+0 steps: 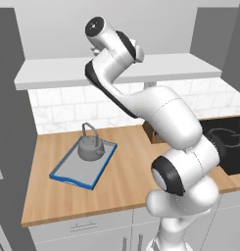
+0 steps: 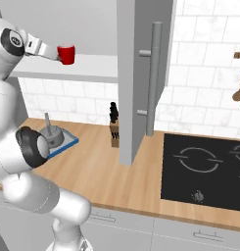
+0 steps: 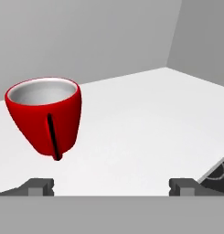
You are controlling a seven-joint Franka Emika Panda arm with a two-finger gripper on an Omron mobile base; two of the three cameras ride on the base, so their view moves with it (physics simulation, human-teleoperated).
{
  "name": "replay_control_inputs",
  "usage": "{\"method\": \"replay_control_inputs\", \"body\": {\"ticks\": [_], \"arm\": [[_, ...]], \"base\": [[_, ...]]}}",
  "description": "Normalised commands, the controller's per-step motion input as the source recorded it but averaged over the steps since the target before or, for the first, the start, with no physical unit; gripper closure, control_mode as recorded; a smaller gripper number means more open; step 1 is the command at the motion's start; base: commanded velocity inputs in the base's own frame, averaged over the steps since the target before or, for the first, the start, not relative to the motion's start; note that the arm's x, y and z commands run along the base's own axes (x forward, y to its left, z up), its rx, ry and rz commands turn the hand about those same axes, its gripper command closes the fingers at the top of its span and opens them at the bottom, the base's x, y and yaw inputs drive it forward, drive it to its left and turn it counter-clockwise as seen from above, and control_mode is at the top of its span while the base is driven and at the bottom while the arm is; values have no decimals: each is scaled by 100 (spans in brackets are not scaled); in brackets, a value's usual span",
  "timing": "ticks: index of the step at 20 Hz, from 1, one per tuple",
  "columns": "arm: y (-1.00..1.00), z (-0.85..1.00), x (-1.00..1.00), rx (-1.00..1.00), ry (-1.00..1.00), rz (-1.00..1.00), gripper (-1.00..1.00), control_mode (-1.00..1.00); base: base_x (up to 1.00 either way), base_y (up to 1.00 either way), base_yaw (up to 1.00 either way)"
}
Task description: Pick the kettle from the counter and place it on the tray. Then pick the mug from the cabinet and place it on the tray. Then close the cabinet doors.
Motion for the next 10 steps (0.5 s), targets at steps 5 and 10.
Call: {"method": "replay_control_inputs", "body": {"ticks": [5, 10], "arm": [[0, -6, 28, 0, -1, 1, -100, -100], [10, -6, 41, 0, 0, 0, -100, -100]], "base": [[0, 0, 0], [0, 0, 0]]}}
